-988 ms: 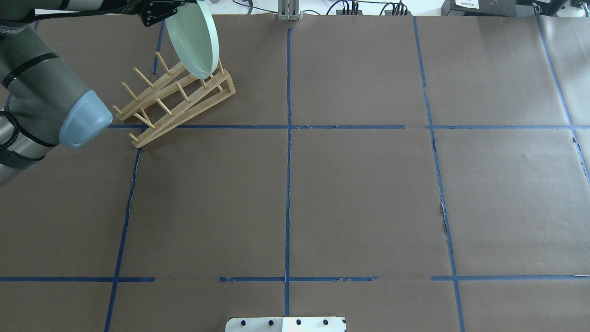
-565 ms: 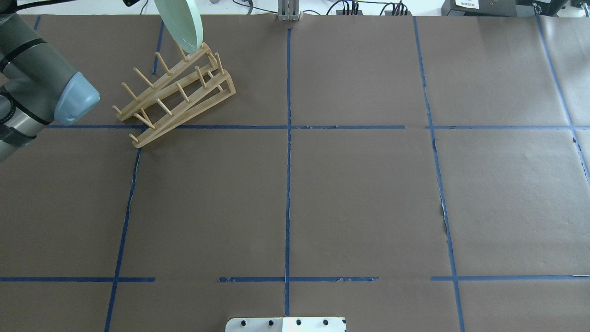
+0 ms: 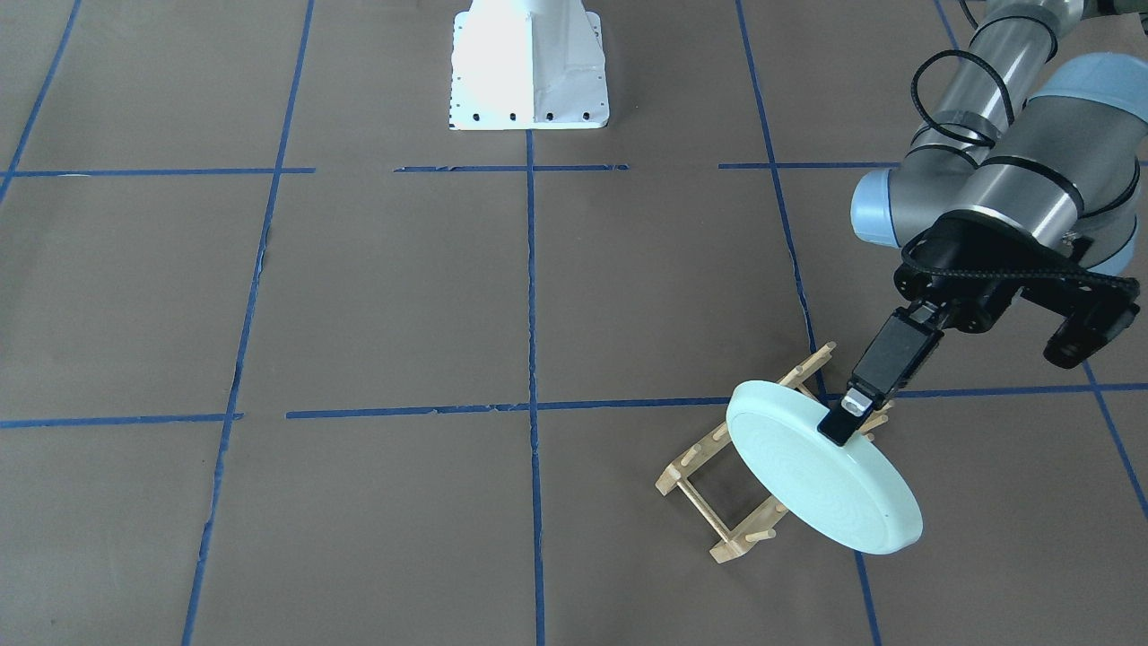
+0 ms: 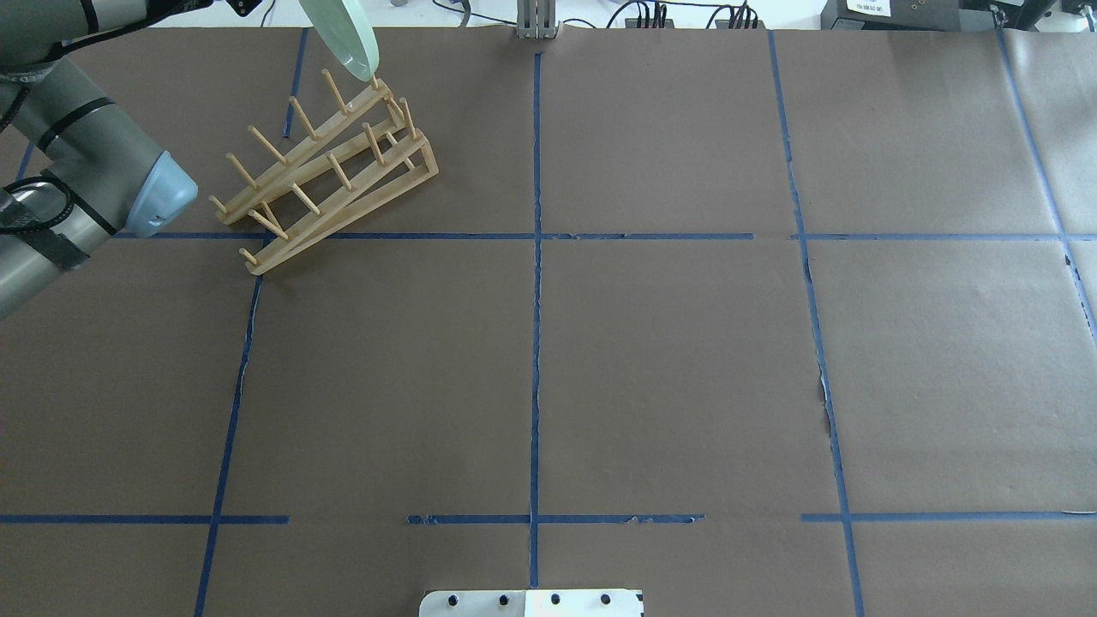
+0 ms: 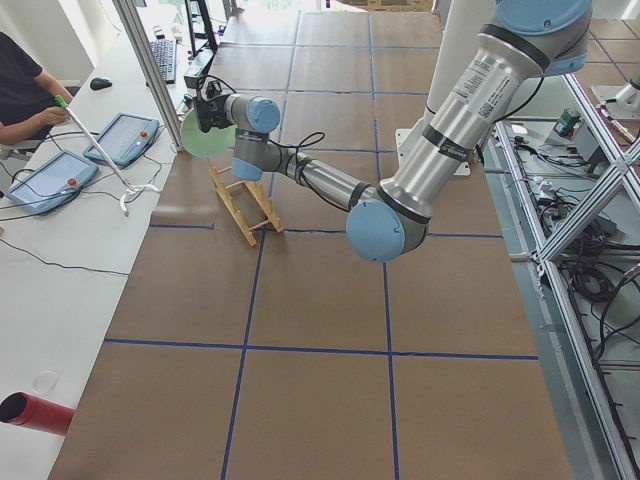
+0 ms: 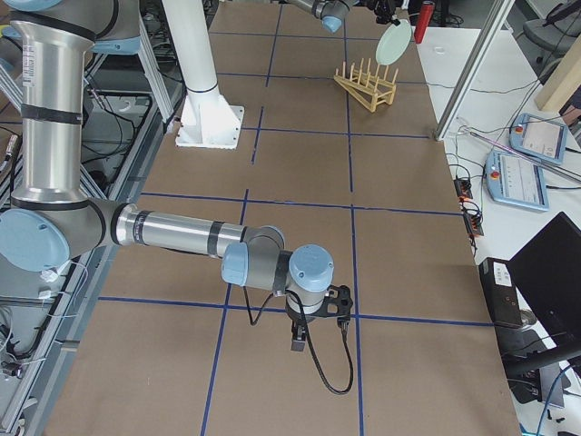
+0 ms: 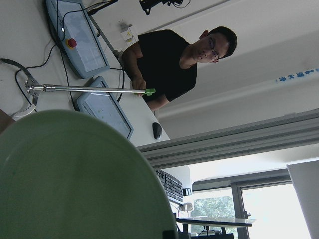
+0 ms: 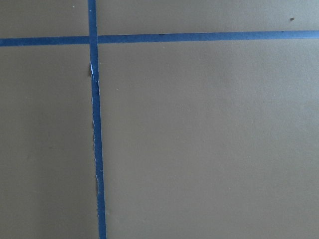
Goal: Place plate on rack
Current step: 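Lift the plate with the left gripper and tilt it upright above the rack, then lower the upright plate into the rack slots with the left gripper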
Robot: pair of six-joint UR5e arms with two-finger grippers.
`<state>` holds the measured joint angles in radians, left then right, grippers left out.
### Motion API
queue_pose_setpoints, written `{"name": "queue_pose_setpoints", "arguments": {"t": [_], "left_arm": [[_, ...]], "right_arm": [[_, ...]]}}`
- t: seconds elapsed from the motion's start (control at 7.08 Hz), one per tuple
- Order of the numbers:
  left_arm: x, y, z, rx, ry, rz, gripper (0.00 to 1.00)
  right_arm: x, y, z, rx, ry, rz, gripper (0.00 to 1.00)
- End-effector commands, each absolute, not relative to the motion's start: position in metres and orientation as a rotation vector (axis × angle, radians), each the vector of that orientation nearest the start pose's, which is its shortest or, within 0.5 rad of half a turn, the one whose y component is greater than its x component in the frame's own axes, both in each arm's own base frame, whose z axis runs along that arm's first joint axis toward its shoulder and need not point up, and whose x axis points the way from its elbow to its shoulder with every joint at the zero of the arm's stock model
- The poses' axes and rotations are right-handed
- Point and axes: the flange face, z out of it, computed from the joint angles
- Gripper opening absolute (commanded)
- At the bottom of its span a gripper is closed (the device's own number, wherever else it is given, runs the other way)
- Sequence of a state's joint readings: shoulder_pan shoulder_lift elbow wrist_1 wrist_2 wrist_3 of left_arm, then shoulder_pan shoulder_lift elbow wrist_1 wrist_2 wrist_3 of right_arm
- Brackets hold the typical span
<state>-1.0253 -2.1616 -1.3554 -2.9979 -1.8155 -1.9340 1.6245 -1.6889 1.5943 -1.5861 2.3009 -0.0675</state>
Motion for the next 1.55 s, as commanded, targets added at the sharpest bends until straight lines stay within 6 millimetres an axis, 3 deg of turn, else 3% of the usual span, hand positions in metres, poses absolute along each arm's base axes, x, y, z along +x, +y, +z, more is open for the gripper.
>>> {"name": "queue_pose_setpoints", "arguments": {"t": [0.0,0.56,0.99,1.41], "left_arm": [[0.276,-0.626,0.257,0.404,1.809,-0.747,0.00],[0.312,-0.617,0.280,0.358,1.772,-0.743,0.00],[0.319,-0.625,0.299,0.363,1.728,-0.748,0.00],[0.321,-0.624,0.299,0.363,1.727,-0.746,0.00]], "right_arm": [[0.090,-0.427,0.707,-0.061,-0.734,0.027,1.00],[0.090,-0.427,0.706,-0.060,-0.734,0.027,1.00],[0.090,-0.427,0.707,-0.061,-0.734,0.027,1.00],[0.090,-0.427,0.707,-0.061,-0.734,0.027,1.00]]}}
